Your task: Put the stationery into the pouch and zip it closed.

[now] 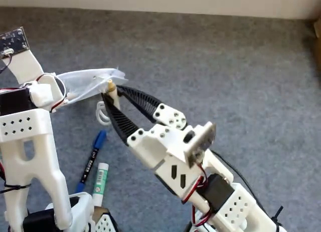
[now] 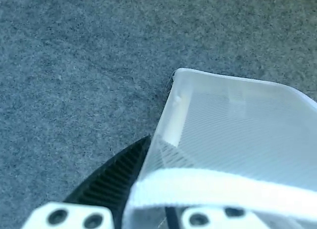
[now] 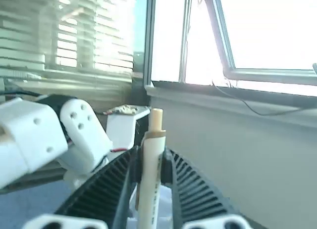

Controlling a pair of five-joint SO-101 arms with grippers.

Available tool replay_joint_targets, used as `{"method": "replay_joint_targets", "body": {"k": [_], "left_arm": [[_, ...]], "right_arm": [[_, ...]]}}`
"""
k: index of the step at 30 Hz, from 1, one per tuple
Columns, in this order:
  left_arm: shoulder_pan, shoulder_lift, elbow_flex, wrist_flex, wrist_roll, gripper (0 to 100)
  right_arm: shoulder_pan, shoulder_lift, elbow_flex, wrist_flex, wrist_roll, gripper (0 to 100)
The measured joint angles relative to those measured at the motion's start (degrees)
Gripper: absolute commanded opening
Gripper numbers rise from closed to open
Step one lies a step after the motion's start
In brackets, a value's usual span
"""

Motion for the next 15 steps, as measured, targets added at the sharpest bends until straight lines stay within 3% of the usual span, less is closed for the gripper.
{"method": "replay_joint_targets", "body": {"k": [7,15], "left_arm": [[0.0,0.0,0.0,0.0,0.0,1],[0.0,0.0,0.0,0.0,0.0,1]], "right_arm": [[-0.88,3.34,-2.37,-10.29,0.35,0.5],[-1.05,18.99,-16.88,-11.6,0.35,0.5]]}}
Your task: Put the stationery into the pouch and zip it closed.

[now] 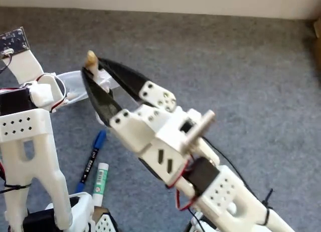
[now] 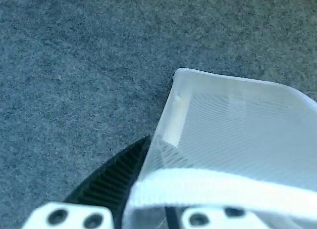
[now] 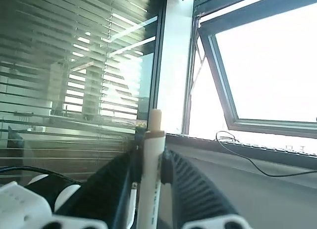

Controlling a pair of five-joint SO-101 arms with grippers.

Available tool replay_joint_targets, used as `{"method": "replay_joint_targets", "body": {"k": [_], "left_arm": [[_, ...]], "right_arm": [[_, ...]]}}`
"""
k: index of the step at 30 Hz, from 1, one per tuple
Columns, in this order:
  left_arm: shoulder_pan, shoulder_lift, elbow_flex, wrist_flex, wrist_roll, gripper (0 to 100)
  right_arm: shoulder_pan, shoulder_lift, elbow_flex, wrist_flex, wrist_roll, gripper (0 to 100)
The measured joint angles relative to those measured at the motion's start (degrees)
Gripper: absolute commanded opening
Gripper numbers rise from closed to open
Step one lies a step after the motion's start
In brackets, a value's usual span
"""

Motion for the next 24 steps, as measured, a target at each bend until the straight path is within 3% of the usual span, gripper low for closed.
{"method": "replay_joint_targets", "body": {"k": [7,14,24], "left_arm": [[0.0,0.0,0.0,0.0,0.0,1],[0.0,0.0,0.0,0.0,0.0,1],[0.0,0.0,0.0,0.0,0.0,1]], "right_arm": [[0.0,8.0,-3.69,-0.62,0.0,0.5],[0.0,12.22,-3.69,-14.77,0.0,0.5],[2.81,19.69,-3.69,-17.76,0.79,0.5]]}}
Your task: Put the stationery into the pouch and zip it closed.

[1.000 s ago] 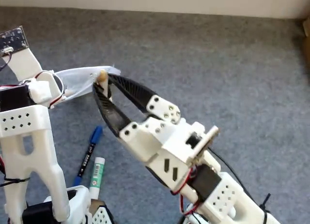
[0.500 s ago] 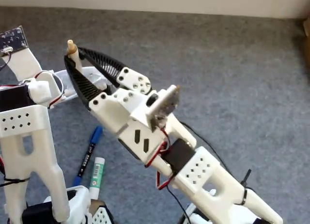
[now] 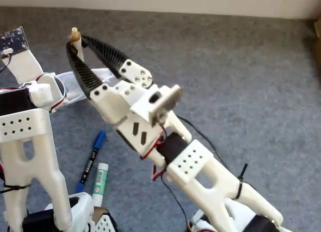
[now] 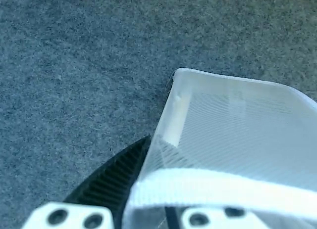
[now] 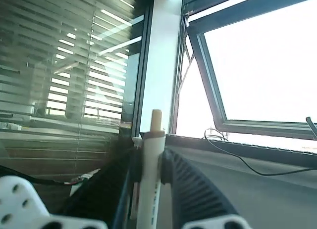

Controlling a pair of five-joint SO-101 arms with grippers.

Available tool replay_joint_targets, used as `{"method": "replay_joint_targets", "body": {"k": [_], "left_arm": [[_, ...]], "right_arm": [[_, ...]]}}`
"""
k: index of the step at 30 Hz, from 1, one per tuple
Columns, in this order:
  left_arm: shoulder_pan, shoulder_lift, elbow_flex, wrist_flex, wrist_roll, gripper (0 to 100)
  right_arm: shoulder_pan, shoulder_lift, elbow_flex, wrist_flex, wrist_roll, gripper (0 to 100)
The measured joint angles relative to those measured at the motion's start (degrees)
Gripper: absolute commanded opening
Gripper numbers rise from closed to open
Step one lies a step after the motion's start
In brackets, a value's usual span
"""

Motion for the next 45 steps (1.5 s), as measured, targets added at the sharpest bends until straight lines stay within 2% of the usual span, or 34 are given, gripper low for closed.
{"method": "replay_joint_targets", "body": {"k": [7,11,21,24,29,43,45], "left_arm": [[0.0,0.0,0.0,0.0,0.0,1],[0.09,0.0,0.0,0.0,0.0,1],[-0.26,0.0,0.09,0.0,0.0,1],[-0.26,0.0,0.09,0.0,0.0,1],[-0.18,0.0,0.09,0.0,0.0,1],[-0.26,0.0,0.09,0.0,0.0,1],[-0.26,0.0,0.09,0.0,0.0,1]], "right_arm": [[0.26,6.42,0.0,-0.26,14.33,0.5],[0.09,8.79,0.0,-0.26,20.13,0.5],[-6.15,8.7,4.84,-0.7,39.65,1.0],[-6.33,8.7,4.84,-0.7,40.62,3.3],[-6.68,8.7,5.27,-0.7,40.88,18.2],[-6.77,8.7,5.27,-0.7,40.79,15.0],[-6.77,8.62,5.27,-0.7,37.89,14.8]]}}
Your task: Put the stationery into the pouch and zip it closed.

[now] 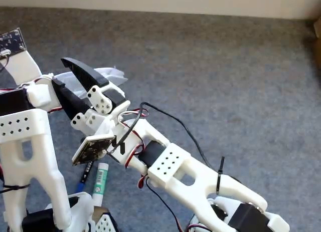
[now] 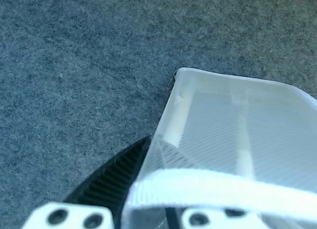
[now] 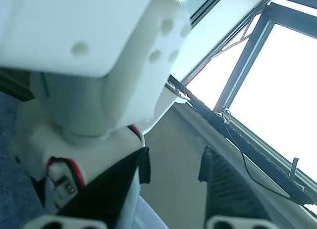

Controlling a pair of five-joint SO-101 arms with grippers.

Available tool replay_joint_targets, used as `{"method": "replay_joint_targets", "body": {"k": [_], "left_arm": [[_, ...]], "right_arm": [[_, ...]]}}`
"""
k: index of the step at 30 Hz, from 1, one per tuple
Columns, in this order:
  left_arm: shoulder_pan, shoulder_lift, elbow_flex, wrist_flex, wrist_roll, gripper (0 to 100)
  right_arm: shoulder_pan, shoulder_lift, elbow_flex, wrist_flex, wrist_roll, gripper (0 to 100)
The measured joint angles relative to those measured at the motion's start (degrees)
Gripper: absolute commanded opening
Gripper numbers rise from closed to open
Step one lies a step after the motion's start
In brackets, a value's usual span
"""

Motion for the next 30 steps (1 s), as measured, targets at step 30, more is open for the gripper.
{"method": "replay_joint_targets", "body": {"k": [30], "left_arm": [[-2.81,-0.09,0.7,-0.18,0.18,1]], "right_arm": [[13.89,-14.77,-31.12,78.86,-48.26,14.8]]}}
